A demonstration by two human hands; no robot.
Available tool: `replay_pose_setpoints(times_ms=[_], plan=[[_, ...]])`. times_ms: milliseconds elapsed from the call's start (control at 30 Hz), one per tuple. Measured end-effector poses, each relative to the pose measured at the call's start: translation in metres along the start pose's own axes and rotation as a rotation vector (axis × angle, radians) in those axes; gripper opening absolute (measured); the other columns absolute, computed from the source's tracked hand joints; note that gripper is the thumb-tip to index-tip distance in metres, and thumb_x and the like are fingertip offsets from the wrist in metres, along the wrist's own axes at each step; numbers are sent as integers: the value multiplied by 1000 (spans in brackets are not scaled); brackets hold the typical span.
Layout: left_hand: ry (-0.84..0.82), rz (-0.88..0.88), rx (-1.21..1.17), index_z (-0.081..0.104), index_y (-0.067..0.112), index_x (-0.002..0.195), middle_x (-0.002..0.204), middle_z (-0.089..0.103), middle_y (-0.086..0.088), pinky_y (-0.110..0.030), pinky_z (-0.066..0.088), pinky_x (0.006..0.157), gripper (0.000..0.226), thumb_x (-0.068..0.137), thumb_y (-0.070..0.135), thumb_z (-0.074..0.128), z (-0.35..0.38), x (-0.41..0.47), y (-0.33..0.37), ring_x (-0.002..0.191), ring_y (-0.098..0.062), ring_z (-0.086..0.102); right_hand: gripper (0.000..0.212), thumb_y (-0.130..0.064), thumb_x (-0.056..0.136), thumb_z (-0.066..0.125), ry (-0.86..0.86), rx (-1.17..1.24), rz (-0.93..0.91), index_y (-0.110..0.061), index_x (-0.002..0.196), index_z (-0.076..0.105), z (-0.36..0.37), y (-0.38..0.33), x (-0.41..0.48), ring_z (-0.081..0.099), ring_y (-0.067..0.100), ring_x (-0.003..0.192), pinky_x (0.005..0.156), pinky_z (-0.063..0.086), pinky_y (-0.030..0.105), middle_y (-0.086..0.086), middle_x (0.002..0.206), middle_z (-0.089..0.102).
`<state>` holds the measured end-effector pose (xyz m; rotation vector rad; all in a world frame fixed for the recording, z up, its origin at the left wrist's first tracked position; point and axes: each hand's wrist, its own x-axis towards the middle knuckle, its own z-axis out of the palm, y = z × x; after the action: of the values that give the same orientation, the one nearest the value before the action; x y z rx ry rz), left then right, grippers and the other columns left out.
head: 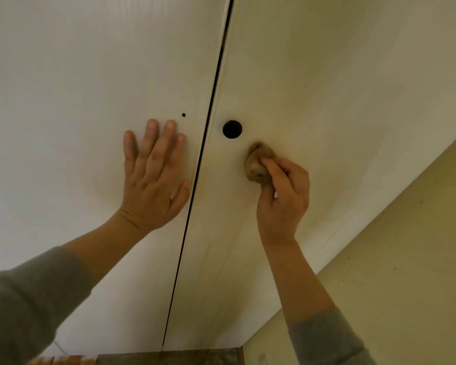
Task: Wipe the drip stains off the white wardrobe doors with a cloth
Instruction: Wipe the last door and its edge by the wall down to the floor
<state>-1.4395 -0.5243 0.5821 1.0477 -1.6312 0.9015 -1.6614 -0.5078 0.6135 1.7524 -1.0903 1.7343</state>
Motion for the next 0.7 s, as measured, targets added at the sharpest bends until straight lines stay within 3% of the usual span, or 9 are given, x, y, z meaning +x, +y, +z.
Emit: replay_pose_setpoints(times_ms=[67,133,200,300,367,467,600,700], plan=[[11,-31,29,24,-1,152,165,6,-14,-58,0,120,66,96,32,37,11,-3,8,152,-31,0,25,14,87,57,11,8,-30,0,99,74,9,6,-8,58,24,93,84,51,30,7,103,61],[37,-25,95,18,3,155,167,-3,-8,-55,-1,121,69,96,34,37,22,-7,7,153,-29,-3,25,3,95,50,-53,-4,-60,1,96,74,10,15,-40,57,24,94,89,47,24,6,105,58],[72,-1,150,16,4,156,167,-1,-8,-54,0,122,70,96,36,34,30,-9,4,153,-29,-1,28,-5,97,48,-195,-33,-62,0,93,75,2,29,-85,56,22,96,92,45,19,3,108,55],[90,18,166,15,5,156,167,0,-8,-54,0,122,71,96,37,34,36,-11,2,153,-29,-1,24,-7,87,53,-431,-80,14,-4,92,76,-13,41,-140,57,17,97,83,53,25,1,107,59],[90,14,161,15,5,157,167,0,-7,-54,0,122,72,95,37,35,36,-13,1,153,-29,-1,25,-8,84,53,-490,-64,77,-7,94,76,-22,36,-145,58,14,96,82,53,24,1,103,64],[83,8,167,14,5,157,167,-1,-7,-54,-1,122,72,96,37,35,35,-12,1,153,-29,-1,25,-4,85,54,-357,-46,86,-4,97,76,-33,23,-101,58,17,95,91,41,9,9,99,67],[83,5,163,12,6,157,167,-3,-6,-53,-2,122,73,96,37,36,33,-10,2,153,-28,-3,24,11,83,63,-18,-44,32,0,102,74,-31,31,-15,58,21,96,87,50,25,13,101,65],[87,5,168,12,6,157,167,-3,-5,-52,-2,122,74,95,37,37,33,-10,2,153,-27,-3,29,14,84,59,62,-24,5,0,104,73,-16,43,-2,58,21,98,83,53,32,5,107,60]])
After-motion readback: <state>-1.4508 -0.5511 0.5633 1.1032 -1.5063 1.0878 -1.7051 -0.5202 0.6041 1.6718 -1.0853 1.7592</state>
